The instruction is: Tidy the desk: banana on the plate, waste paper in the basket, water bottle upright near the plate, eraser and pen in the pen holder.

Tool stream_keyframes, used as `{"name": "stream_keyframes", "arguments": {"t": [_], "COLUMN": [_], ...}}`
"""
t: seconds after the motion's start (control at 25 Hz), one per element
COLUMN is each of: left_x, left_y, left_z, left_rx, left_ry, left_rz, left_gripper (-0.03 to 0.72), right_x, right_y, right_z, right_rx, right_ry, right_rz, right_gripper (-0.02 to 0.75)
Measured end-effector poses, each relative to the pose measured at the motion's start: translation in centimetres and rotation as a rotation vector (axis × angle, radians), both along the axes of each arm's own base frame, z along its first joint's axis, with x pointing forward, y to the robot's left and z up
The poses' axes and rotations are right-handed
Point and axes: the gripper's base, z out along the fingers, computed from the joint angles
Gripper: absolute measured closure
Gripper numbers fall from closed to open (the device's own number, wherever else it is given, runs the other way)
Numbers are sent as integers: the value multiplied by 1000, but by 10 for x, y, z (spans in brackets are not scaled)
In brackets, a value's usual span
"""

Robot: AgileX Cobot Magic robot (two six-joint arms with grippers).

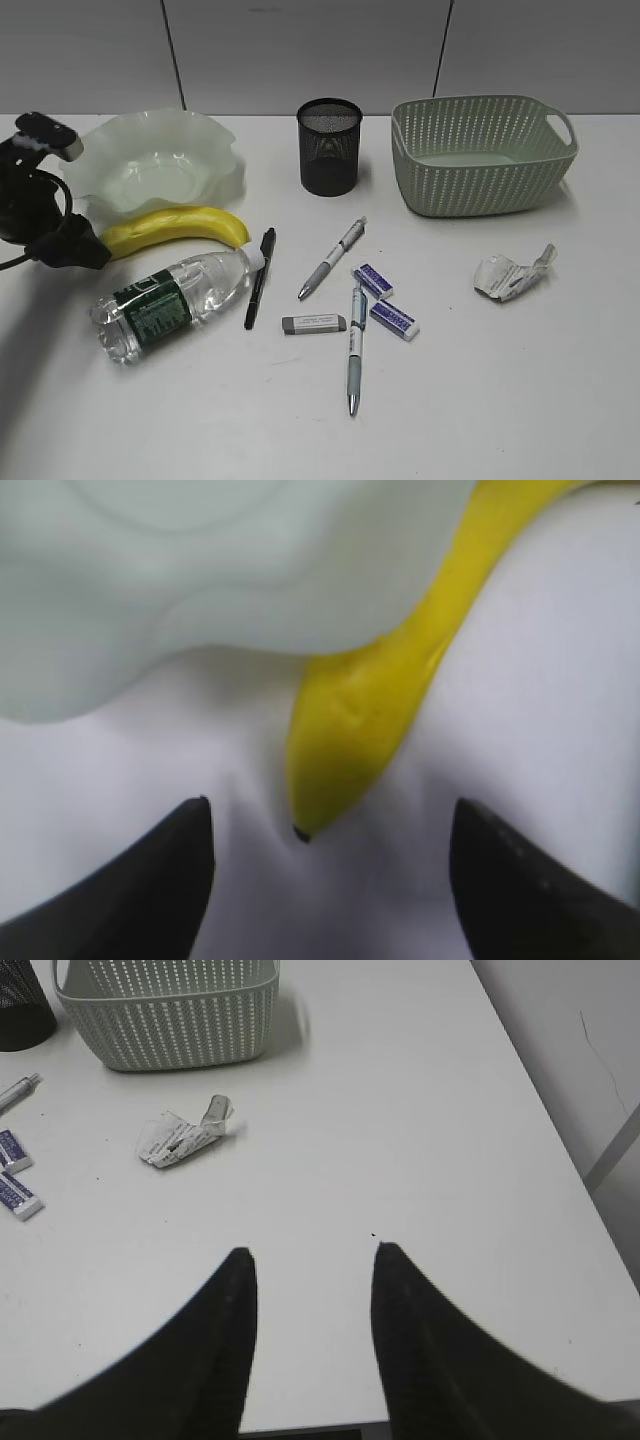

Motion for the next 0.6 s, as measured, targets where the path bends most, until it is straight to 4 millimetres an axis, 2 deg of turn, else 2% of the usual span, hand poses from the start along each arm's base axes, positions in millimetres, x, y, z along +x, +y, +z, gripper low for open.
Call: {"name": "stream_keyframes", "arguments": {"t": [0.32,0.6], "left_x": [6,14], "left_y": [-2,-12], "left_z": [-17,-22], "left_rx": [-35,6], "left_ry": [25,-34], "left_rz": [23,12], "left_gripper": [137,137], "right_x": [0,0], "right_y": [0,0], "right_z": [0,0], "right_rx": [0,-1], "right_ry": [0,0], "right_rz": [0,0], "right_gripper": [420,420]}}
